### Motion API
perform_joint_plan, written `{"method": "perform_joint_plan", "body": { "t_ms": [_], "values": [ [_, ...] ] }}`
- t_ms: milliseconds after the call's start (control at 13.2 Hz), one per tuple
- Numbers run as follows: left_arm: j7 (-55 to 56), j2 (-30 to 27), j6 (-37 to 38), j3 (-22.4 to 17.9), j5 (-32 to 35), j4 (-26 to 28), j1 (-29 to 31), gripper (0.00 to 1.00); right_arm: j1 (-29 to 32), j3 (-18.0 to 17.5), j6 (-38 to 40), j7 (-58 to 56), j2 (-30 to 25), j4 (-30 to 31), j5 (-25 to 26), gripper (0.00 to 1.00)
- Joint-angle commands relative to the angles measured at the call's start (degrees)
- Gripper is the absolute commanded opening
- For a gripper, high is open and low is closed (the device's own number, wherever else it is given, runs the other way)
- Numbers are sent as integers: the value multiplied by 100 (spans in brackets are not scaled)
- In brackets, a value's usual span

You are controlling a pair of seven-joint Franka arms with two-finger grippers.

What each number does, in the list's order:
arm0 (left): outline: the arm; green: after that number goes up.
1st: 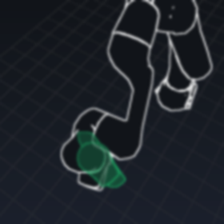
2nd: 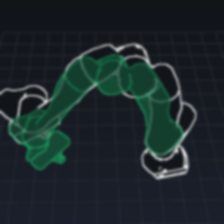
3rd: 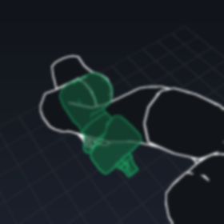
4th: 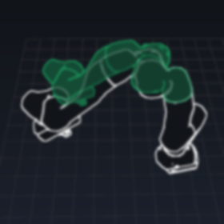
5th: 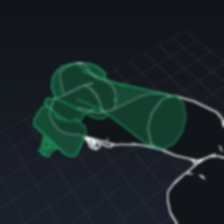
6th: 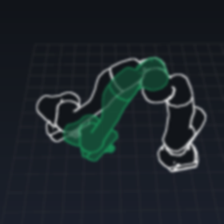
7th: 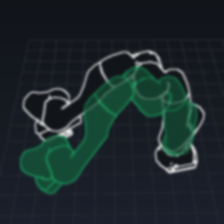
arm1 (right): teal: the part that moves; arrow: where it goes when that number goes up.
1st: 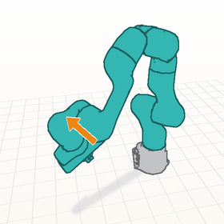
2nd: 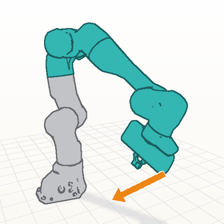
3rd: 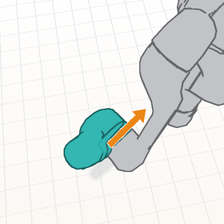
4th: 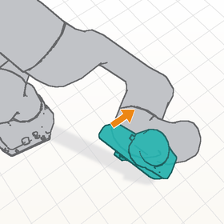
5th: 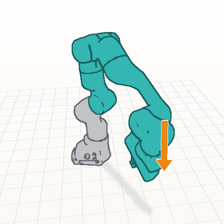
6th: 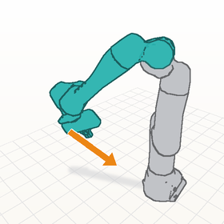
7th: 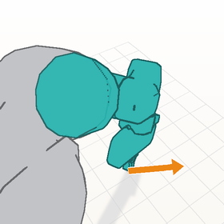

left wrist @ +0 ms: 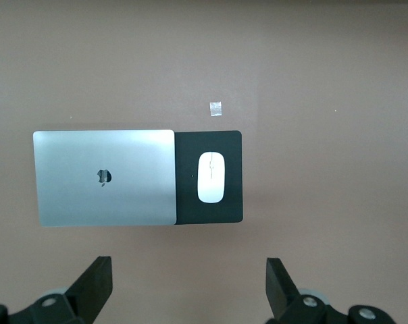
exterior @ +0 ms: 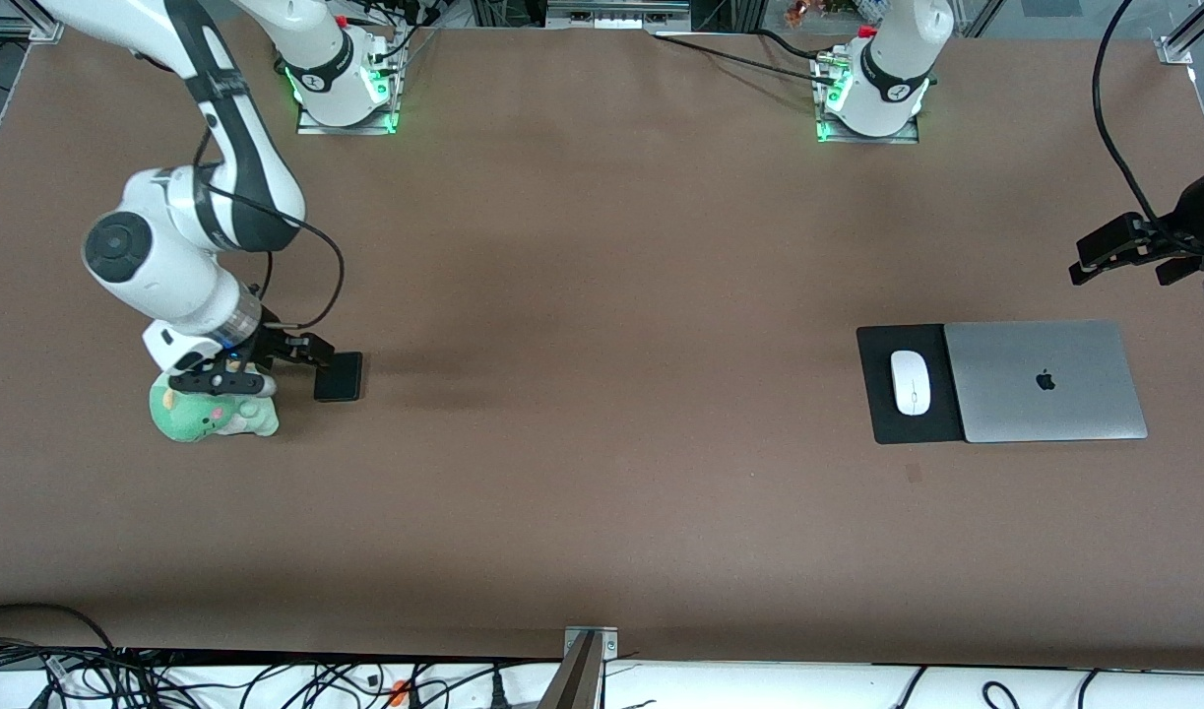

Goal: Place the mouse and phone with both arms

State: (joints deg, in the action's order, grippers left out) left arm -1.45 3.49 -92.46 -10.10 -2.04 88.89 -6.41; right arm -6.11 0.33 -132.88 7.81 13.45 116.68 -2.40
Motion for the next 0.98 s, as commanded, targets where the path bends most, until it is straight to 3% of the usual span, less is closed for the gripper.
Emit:
{"method": "perform_joint_plan", "body": {
  "t_ms": [0, 302, 680, 906],
  "values": [
    [-31, 56, 26, -1, 133, -135, -45, 100, 188, 37, 751, -375, -639, 47, -155, 100],
    [-31, 65, 35, -1, 133, -135, -54, 100, 566, 72, 2280, -922, -1396, -285, -155, 100],
    [-31, 65, 35, -1, 133, -135, -54, 100, 654, 204, 3740, -913, -1591, -1119, -94, 100],
    [-31, 65, 26, -1, 133, -135, -62, 100, 690, 204, 4129, -913, -1766, -1455, 99, 100]
  ]
}}
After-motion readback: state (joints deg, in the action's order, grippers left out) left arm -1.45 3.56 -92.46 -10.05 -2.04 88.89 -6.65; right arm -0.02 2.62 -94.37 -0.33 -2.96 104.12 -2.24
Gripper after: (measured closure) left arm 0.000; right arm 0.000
